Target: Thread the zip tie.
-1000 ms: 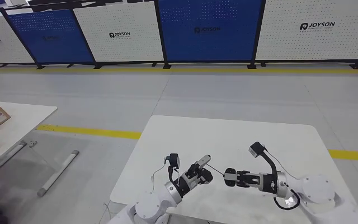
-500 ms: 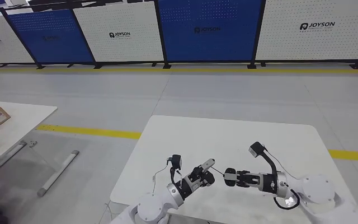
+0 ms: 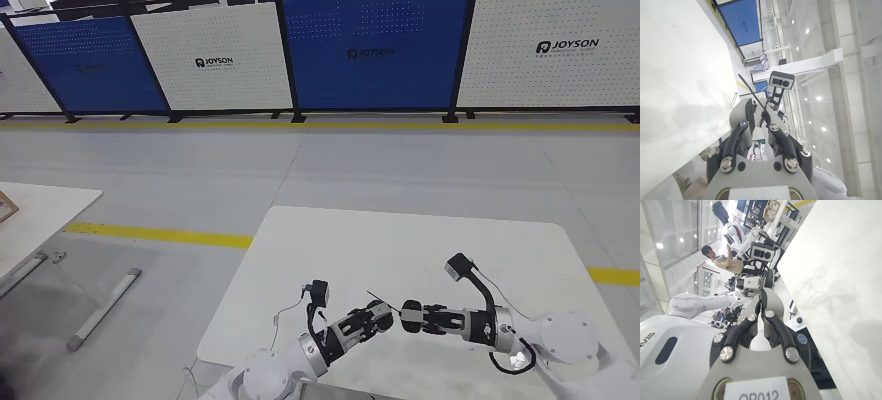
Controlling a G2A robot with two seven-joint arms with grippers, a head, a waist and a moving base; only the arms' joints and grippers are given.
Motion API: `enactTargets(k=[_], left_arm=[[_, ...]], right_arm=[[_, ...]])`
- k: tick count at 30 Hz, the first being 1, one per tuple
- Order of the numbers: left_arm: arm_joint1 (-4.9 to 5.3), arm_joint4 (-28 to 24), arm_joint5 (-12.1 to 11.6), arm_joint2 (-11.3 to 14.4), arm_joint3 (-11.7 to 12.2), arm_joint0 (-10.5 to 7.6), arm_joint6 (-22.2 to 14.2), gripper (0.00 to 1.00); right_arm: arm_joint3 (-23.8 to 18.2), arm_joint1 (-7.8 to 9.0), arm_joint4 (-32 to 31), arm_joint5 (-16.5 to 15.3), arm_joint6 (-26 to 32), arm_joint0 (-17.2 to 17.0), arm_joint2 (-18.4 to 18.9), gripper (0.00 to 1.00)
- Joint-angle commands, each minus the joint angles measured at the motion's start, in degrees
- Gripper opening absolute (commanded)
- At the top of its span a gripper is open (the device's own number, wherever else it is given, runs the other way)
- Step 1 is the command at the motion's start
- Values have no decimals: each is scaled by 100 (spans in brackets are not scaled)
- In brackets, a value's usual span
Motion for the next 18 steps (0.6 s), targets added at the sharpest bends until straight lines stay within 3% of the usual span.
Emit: enactTargets(k=[1, 6, 7, 10, 11, 13, 16, 18], left_arm=[[5, 49, -68, -14, 12, 21, -36, 0], [1, 39, -128, -13, 46, 32, -57, 0], [0, 23, -122, -11, 51, 27, -64, 9], [-6, -13, -96, -8, 50, 2, -81, 66], [-9, -51, -79, -4, 54, -10, -98, 78], [-15, -102, -70, -5, 59, -40, -105, 80], [-23, -143, -100, 8, 80, -62, -116, 73], [-28, -151, -124, 15, 92, -76, -128, 61]], right_arm=[[0, 0, 0, 0, 0, 0, 0, 0], [0, 0, 0, 0, 0, 0, 0, 0], [0, 0, 0, 0, 0, 0, 0, 0], [0, 0, 0, 0, 0, 0, 0, 0], [0, 0, 0, 0, 0, 0, 0, 0], [0, 0, 0, 0, 0, 0, 0, 0], [0, 0, 0, 0, 0, 0, 0, 0], [0, 0, 0, 0, 0, 0, 0, 0]])
